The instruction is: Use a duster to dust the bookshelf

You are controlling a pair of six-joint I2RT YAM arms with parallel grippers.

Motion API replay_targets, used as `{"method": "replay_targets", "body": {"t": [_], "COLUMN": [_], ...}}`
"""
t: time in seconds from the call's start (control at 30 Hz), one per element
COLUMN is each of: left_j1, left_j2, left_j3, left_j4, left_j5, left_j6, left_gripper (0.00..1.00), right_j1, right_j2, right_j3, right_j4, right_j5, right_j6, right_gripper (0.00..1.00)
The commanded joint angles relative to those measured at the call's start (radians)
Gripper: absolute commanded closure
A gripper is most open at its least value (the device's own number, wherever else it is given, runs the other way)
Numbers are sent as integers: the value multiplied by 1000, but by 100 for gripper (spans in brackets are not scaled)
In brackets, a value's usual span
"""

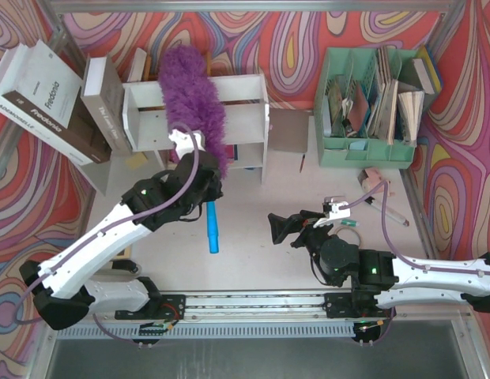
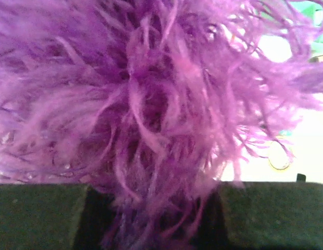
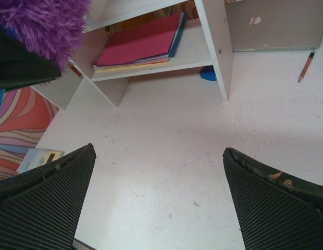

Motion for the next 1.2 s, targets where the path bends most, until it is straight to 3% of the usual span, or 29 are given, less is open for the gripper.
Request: {"method": "replay_targets", "body": {"t": [0.0, 0.3, 0.63, 1.17], "left_j1": [-76, -111, -113, -162], "left_j2": [34, -103, -159, -154], "left_j3": [55, -34, -152, -267], "left_j4": [77, 195, 468, 732], "left_j5": [48, -100, -106, -124], "left_j6": [63, 90, 113, 37], "left_gripper": [100, 100, 100, 100], "right_j1": [-3, -3, -3, -58], "right_j2": [-2, 14, 197, 337], "right_j3": [-6, 8, 158, 249], "right_j4": [-18, 106, 233, 241], "right_j5": [34, -148, -450, -467], "right_j6": [14, -139, -206, -124], "right_gripper": [1, 3, 2, 6]}}
